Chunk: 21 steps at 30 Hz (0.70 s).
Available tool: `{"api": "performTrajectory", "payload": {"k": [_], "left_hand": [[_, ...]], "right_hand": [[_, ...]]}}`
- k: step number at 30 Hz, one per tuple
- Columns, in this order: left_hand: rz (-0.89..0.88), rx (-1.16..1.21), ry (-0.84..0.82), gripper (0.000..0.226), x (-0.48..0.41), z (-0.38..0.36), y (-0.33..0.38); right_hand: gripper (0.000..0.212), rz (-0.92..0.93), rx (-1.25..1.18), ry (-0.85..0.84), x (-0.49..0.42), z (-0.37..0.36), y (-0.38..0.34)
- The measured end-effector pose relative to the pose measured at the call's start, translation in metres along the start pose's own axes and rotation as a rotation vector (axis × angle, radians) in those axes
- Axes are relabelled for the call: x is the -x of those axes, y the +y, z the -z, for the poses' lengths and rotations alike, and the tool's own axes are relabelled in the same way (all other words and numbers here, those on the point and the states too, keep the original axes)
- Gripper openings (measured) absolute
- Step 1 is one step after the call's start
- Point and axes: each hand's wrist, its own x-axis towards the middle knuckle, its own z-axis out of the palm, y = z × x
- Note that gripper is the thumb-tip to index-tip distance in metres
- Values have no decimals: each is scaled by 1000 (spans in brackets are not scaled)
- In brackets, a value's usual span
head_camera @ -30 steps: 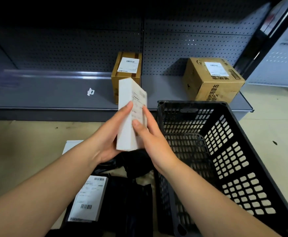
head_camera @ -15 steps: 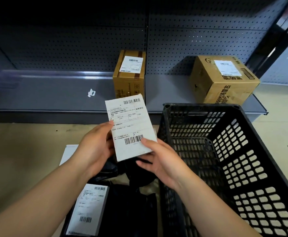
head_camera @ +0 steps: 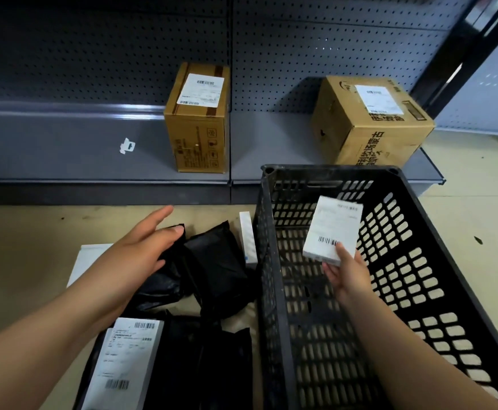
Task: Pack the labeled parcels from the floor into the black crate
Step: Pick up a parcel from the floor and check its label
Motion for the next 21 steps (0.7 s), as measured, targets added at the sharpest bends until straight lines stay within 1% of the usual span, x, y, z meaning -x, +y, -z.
{"api": "performTrajectory", "payload": {"k": [2, 4, 7, 11, 13, 16, 19, 21], "left_hand": [[12, -35, -6, 49, -1, 1, -6], [4, -56, -3, 46, -3, 1, -10], [14, -77, 2, 46, -6, 3, -15], [50, -83, -1, 45, -9, 5, -18], [57, -86, -6, 51, -11, 6, -18], [54, -90, -13, 66, -12, 6, -15], [53, -92, -20, 67, -12, 7, -12], [50, -90, -21, 64, -10, 8, -10]], "right_hand": [[46, -70, 102, 37, -24, 14, 22], [47, -115, 155, 51, -40, 19, 41], [38, -165, 187, 27, -57, 12, 65], [27, -180, 292, -32, -74, 1, 94], [25, -212, 372, -50, -80, -5, 103], [27, -245, 506, -32, -83, -11, 105], [24, -176, 546, 16, -77, -18, 94], [27, -44, 508, 25, -59, -32, 77]]}}
